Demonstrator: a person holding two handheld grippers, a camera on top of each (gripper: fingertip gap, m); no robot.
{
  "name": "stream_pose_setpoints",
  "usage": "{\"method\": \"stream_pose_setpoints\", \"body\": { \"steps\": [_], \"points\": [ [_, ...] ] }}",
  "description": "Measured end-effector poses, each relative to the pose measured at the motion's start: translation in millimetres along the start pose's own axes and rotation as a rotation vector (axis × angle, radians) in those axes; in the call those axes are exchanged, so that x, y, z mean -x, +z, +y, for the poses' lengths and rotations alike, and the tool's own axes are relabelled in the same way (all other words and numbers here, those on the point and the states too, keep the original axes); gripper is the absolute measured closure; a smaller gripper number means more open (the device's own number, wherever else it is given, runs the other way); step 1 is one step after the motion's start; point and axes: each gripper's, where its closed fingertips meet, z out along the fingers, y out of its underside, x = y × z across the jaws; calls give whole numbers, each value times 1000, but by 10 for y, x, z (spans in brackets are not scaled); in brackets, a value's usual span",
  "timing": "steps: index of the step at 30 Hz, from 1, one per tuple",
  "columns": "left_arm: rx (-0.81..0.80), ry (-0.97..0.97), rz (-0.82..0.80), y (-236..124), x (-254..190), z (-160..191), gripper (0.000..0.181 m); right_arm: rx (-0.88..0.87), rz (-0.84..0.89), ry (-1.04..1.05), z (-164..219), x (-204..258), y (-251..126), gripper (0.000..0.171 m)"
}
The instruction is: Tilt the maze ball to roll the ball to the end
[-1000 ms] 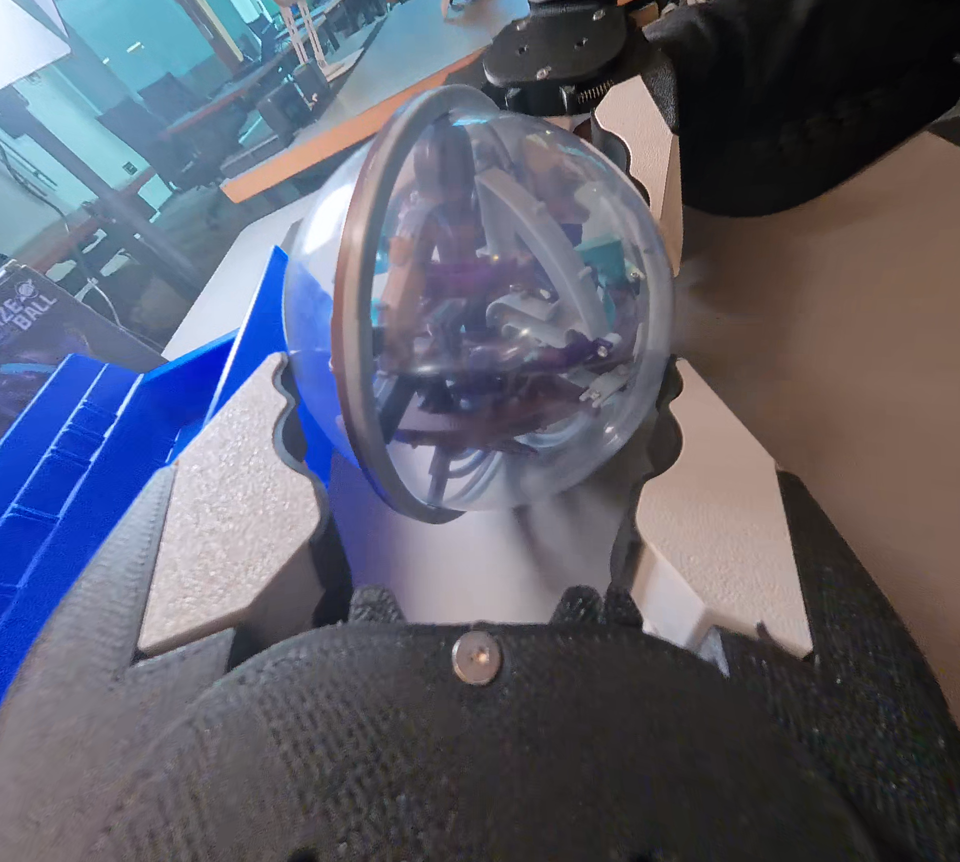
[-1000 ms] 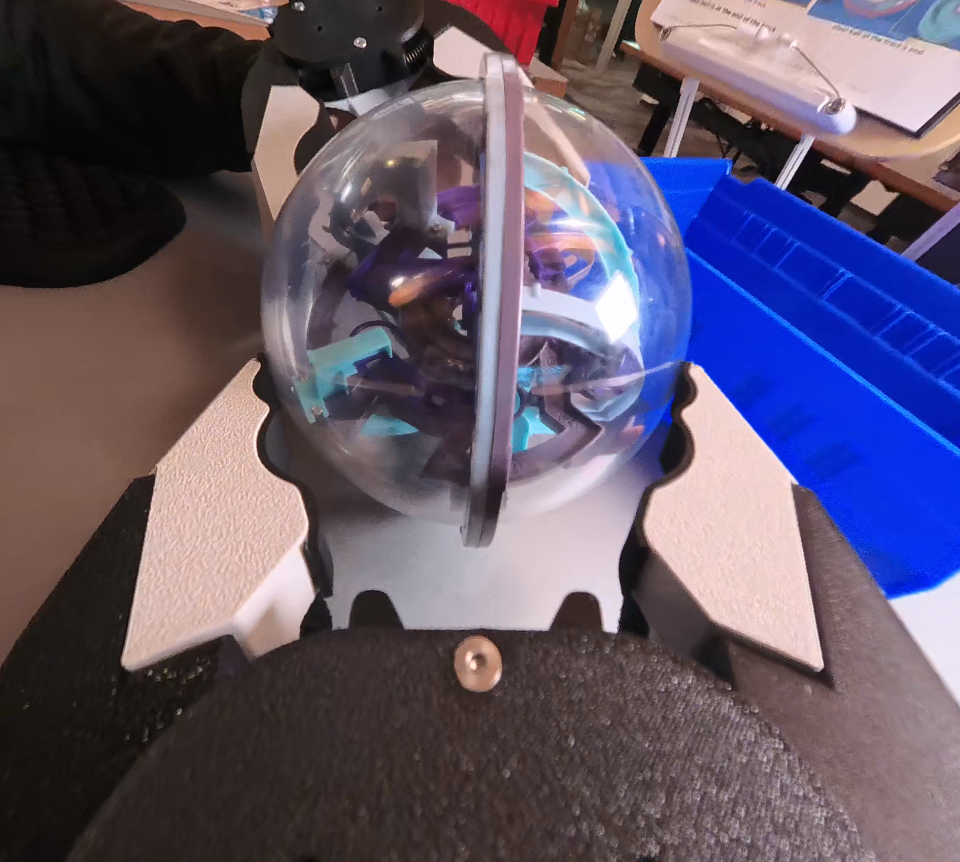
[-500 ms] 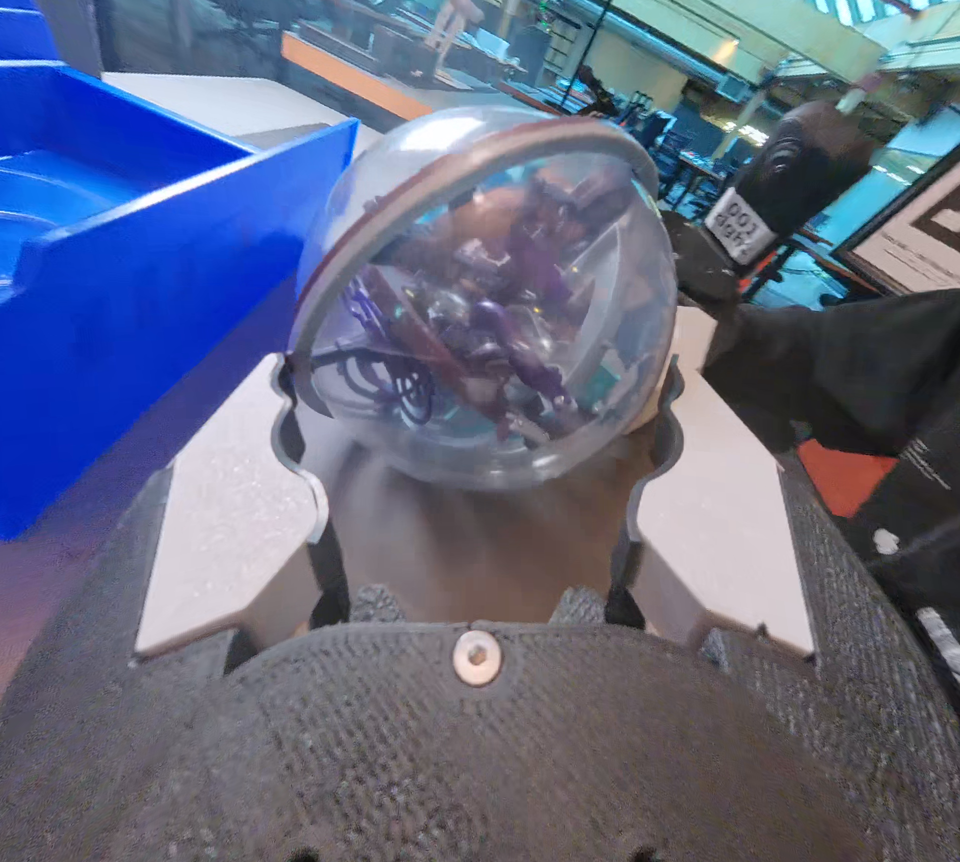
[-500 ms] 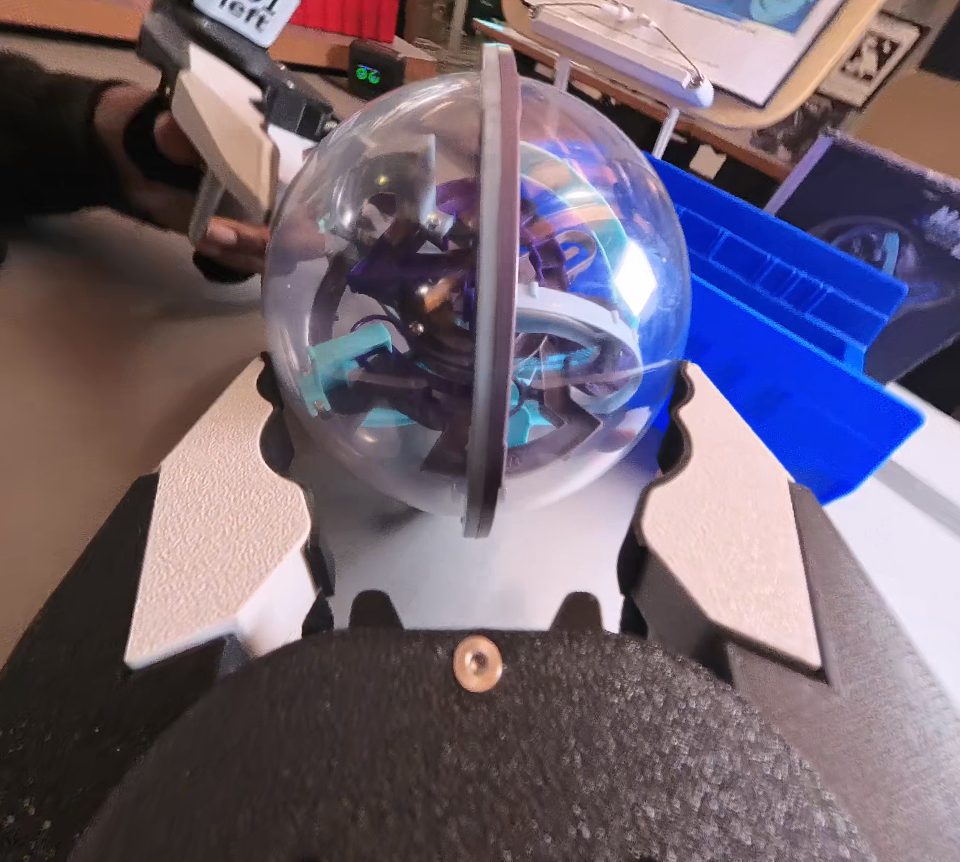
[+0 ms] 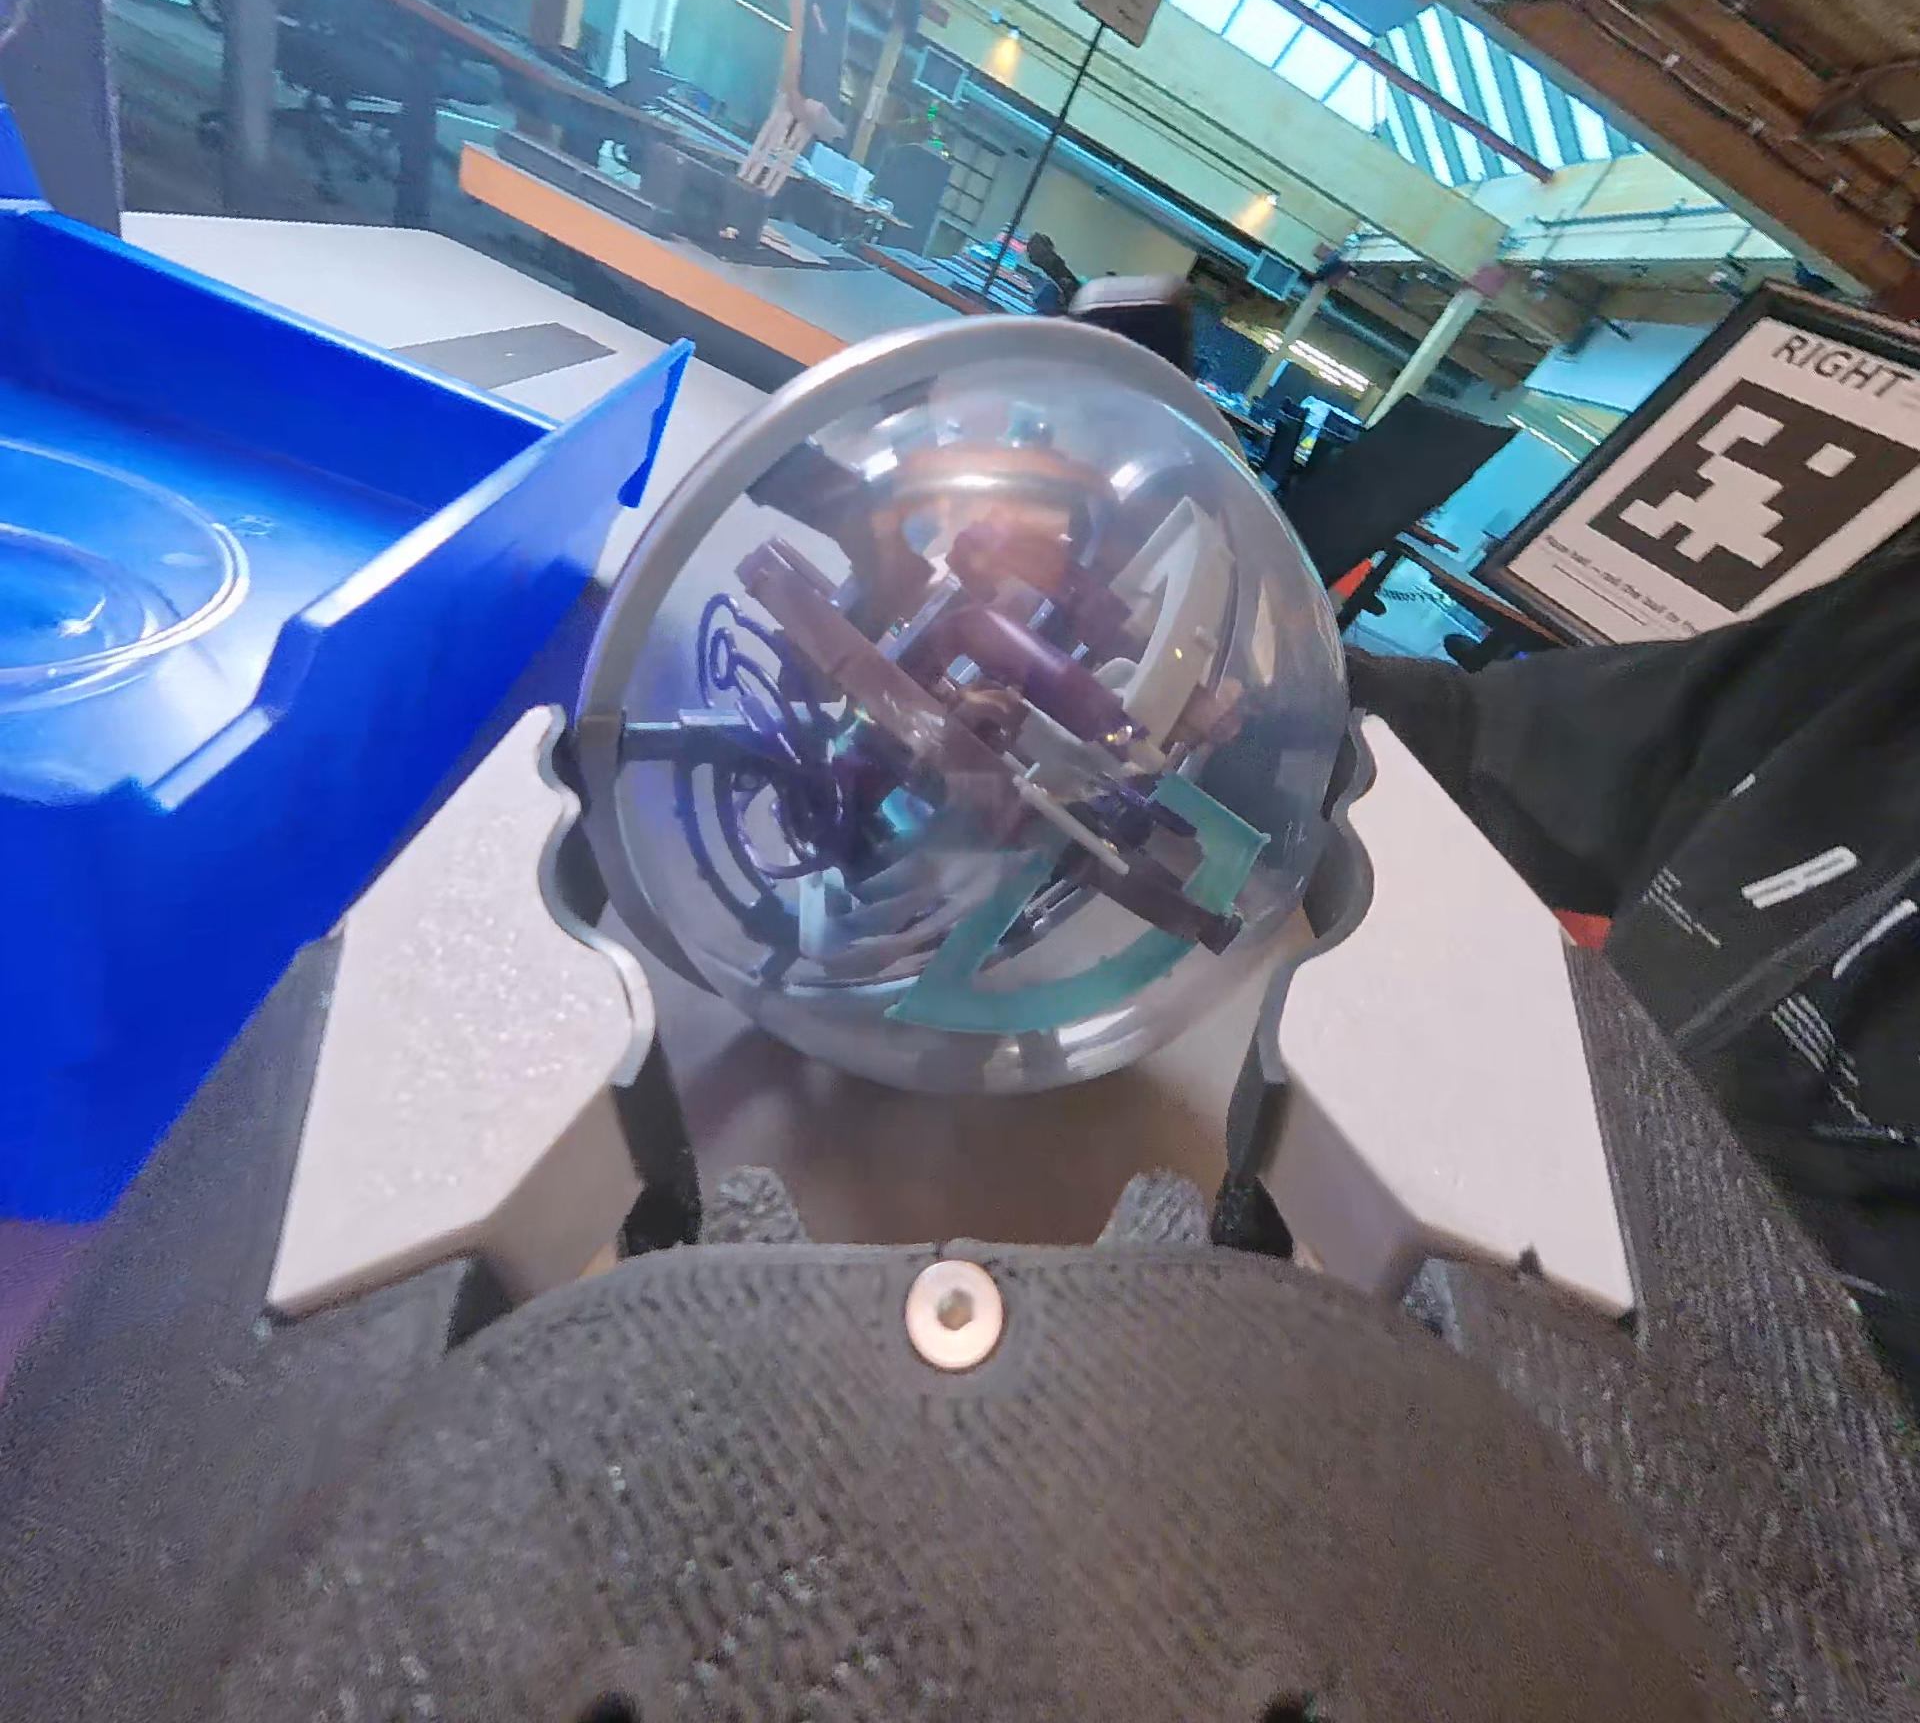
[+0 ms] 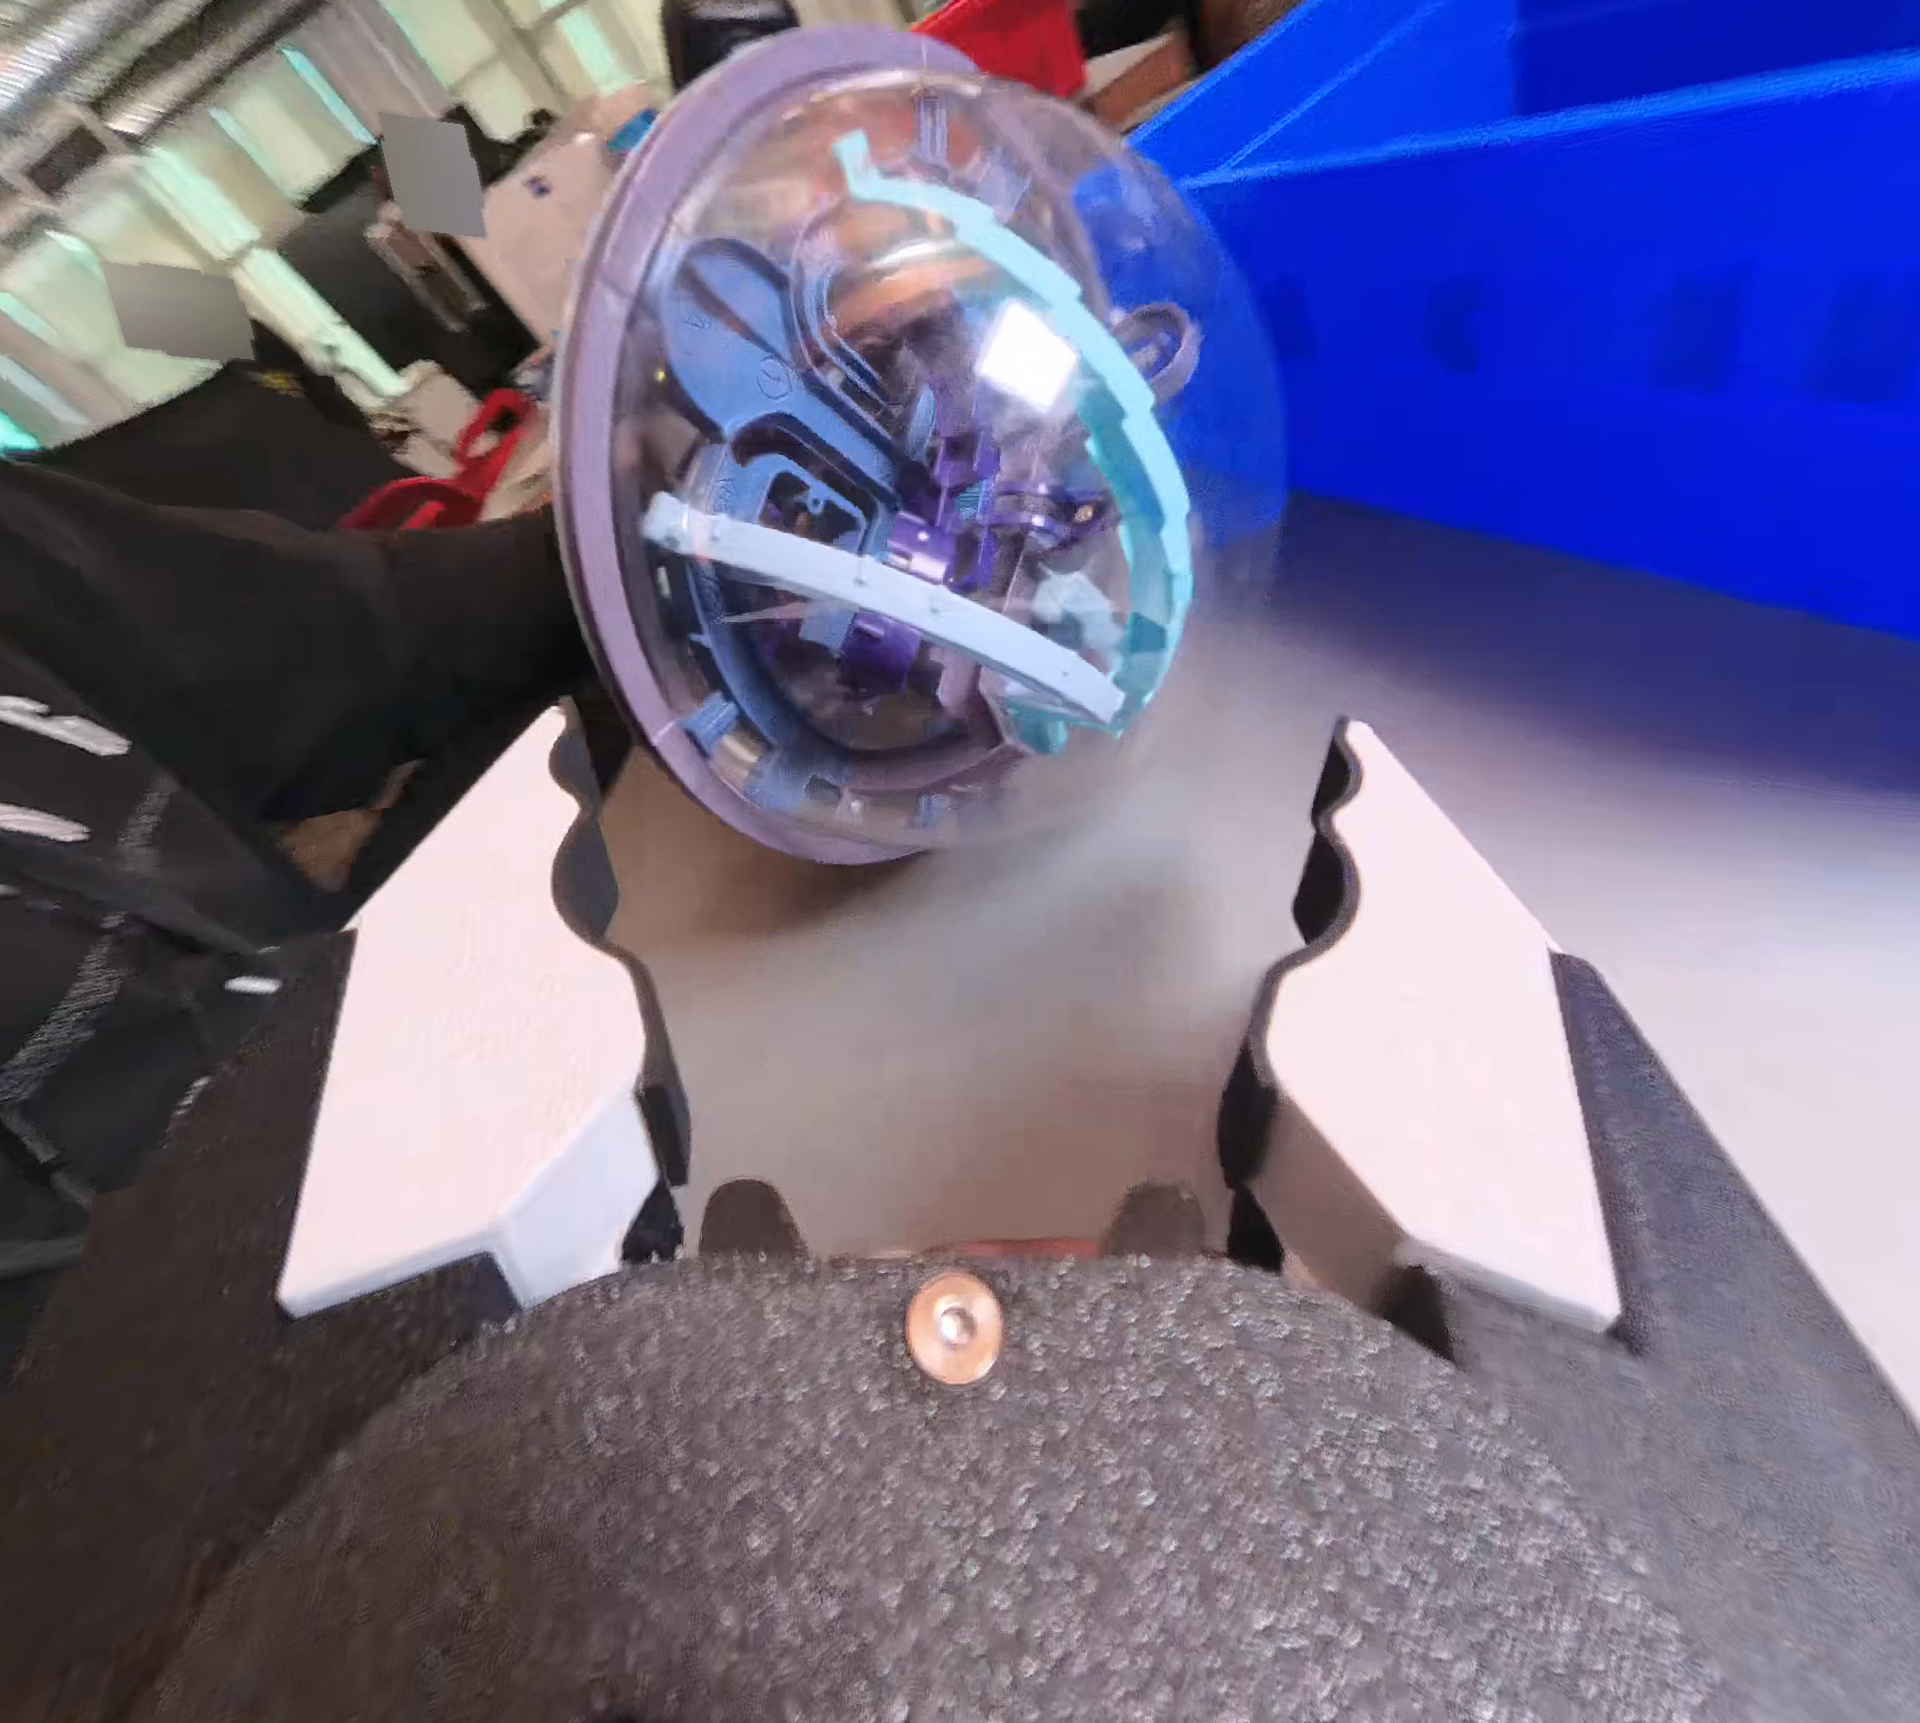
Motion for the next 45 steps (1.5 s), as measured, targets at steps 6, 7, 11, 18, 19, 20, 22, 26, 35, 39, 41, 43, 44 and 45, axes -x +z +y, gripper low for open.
{"method": "stream_pose_setpoints", "body": {
  "steps": [6,7,11,18,19,20,22,26,35,39,41,43,44,45],
  "points": [
    [0,31,59,-2,-31,2,45,60,-143,37,136,148,251,37],
    [8,-4,47,-10,-12,7,45,64,-129,30,145,137,261,39],
    [-5,-241,-49,-51,82,1,58,58,-73,67,151,58,262,44],
    [37,-263,-93,13,-6,130,43,24,25,-21,132,87,285,44],
    [46,-241,-86,29,-21,147,42,21,58,-51,131,79,291,44],
    [56,-212,-73,36,-39,162,41,23,85,-84,132,80,296,43],
    [76,-169,-42,20,-67,185,41,23,100,-119,139,109,299,42],
    [93,-162,33,-77,-96,135,42,87,-81,-36,256,291,258,43],
    [109,-76,120,-81,-180,129,44,148,-97,-65,306,276,368,38],
    [98,-70,145,-111,-196,139,44,118,-66,-96,273,298,369,39],
    [103,-53,156,-126,-210,149,44,111,-52,-120,263,308,369,39],
    [103,-42,166,-140,-224,145,44,105,-41,-134,254,324,373,40],
    [99,-39,171,-149,-232,134,44,98,-37,-138,242,334,376,40],
    [92,-34,176,-158,-244,115,44,88,-33,-142,225,343,380,42]
  ]
}}
